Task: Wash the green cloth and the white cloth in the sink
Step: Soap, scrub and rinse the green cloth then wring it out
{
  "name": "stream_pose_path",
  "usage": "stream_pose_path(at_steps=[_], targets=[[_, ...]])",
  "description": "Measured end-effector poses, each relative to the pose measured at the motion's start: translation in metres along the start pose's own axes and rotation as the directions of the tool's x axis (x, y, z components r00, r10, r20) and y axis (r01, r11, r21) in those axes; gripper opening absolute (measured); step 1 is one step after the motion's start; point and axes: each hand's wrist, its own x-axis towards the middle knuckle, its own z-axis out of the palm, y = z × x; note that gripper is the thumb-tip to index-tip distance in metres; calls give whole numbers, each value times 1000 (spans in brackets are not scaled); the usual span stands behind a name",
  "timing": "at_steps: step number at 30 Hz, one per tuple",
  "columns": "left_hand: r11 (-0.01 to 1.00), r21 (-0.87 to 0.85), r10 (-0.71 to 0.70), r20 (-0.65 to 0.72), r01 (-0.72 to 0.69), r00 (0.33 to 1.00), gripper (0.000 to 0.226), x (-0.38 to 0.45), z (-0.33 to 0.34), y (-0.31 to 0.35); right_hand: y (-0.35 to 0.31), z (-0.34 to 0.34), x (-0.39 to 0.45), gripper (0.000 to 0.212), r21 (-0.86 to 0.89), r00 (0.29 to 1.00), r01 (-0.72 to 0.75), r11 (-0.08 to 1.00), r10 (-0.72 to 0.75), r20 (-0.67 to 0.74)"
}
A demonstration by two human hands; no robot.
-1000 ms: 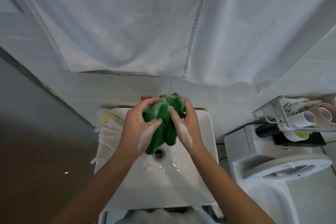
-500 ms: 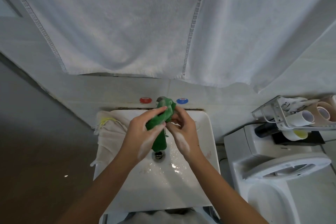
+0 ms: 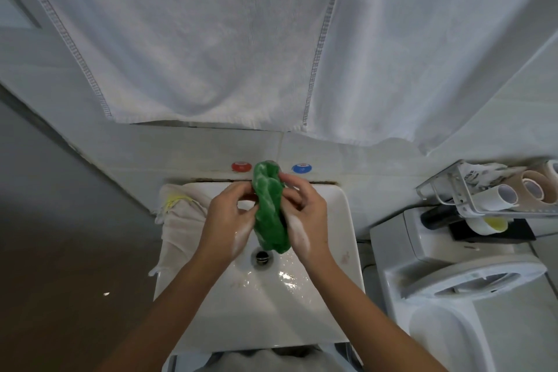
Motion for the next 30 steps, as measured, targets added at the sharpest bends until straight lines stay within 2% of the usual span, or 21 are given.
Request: stream_pose_path(at_steps=[4,9,15,20,23,25,27,30], targets=[[995,84,52,-75,-45,996,18,0,-5,1,0,-4,0,33,-85,1000,14,996,-12,18],[1000,24,-1,137,-2,991,24,2,-10,2,-2,-6,1,32,-80,999,20,997,-17,35],[959,246,135,35,-139,990,11,2,-10,-1,-4,-7,-1,40,-177,994,87,980,-74,77],[973,185,137,28,-139,990,16,7,-20,-6,-6,-14,4,45,-241,989,138,960,-121,86],[990,75,115,26,-117,993,25,10,-37,-4,-11,-23,11,26,-192,994,114,975,-112,21],[990,68,119,9,-120,993,35,12,-49,-2,-14,-30,15,21,-198,995,99,975,-99,8],[987,107,123,9,-124,992,35,13,-56,2,-16,-35,17,27,-276,994,107,955,-104,26],[978,172,117,32,-121,993,21,13,-58,5,-21,-37,16,31,-430,990,142,892,-118,82]])
